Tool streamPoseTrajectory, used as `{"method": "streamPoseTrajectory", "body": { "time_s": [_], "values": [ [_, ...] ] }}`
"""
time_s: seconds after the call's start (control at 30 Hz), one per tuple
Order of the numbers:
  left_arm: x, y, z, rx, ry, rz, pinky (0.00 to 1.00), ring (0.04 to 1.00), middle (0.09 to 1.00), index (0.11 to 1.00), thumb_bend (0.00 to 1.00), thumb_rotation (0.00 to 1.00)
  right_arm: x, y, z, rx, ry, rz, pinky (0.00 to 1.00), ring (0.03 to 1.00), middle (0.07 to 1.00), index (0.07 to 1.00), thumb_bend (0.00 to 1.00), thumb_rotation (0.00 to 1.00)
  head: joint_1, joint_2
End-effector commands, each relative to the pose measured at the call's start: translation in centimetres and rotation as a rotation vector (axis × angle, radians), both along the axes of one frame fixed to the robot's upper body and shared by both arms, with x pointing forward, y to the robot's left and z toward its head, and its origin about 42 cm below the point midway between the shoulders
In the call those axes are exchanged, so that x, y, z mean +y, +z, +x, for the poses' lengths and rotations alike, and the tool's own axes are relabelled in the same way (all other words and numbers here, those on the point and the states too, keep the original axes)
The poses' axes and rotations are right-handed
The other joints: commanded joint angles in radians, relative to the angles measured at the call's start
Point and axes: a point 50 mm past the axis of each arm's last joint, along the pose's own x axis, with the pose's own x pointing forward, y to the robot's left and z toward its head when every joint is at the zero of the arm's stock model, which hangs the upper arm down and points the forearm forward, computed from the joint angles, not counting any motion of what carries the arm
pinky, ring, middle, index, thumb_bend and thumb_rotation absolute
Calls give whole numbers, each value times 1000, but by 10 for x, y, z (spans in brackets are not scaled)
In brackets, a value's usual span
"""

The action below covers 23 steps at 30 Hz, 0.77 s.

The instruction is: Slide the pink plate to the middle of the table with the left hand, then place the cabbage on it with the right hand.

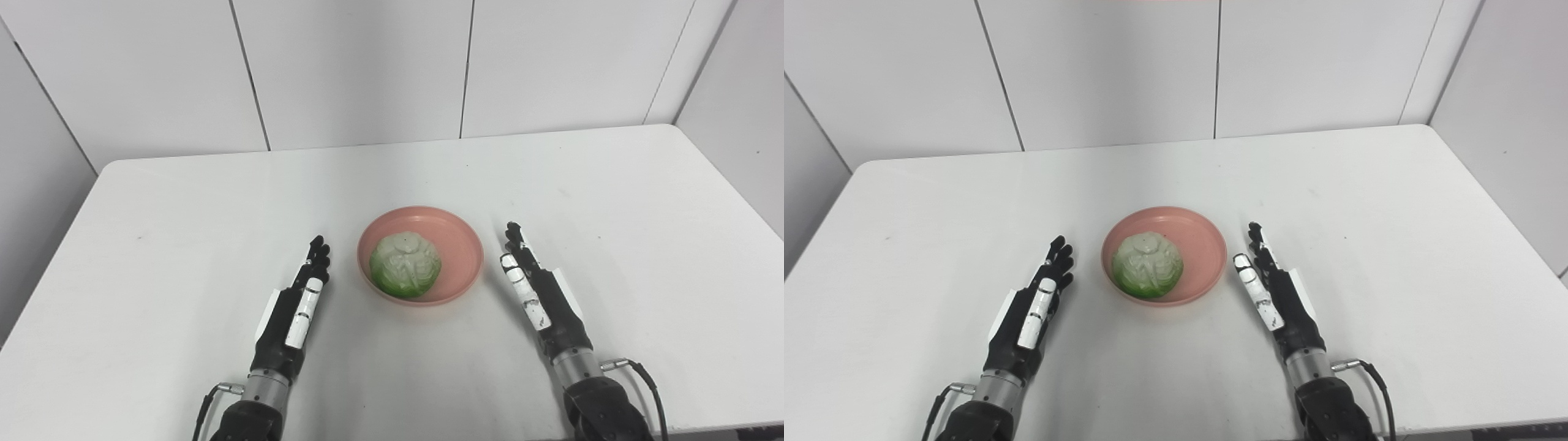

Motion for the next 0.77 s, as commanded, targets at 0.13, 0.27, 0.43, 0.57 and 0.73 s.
{"method": "streamPoseTrajectory", "body": {
  "time_s": [0.13, 0.27, 0.43, 0.57, 0.73],
  "values": [
    [3, -8, 8, 18, 20, 14, 1000, 1000, 1000, 1000, 549, 1000, 3, 4, 12, -46, 17, -9, 1000, 1000, 1000, 1000, 289, 1000, 2, -5],
    [3, -12, 11, 15, 21, 22, 1000, 1000, 1000, 1000, 547, 1000, 3, 3, 15, -35, 21, 10, 1000, 1000, 1000, 1000, 289, 1000, 14, -4],
    [3, -13, 11, -1, 16, 43, 999, 1000, 1000, 1000, 509, 1000, 4, 1, 14, -37, 25, 10, 1000, 1000, 1000, 1000, 275, 1000, 9, -5],
    [3, -16, 12, -15, 13, 53, 998, 1000, 1000, 1000, 517, 1000, 3, 0, 14, -32, 23, 0, 1000, 1000, 1000, 1000, 281, 1000, 13, -9],
    [3, -15, 12, -31, 25, 51, 985, 1000, 1000, 1000, 497, 1000, 4, 1, 14, -35, 31, 15, 1000, 1000, 1000, 1000, 263, 1000, 14, -6]
  ]
}}
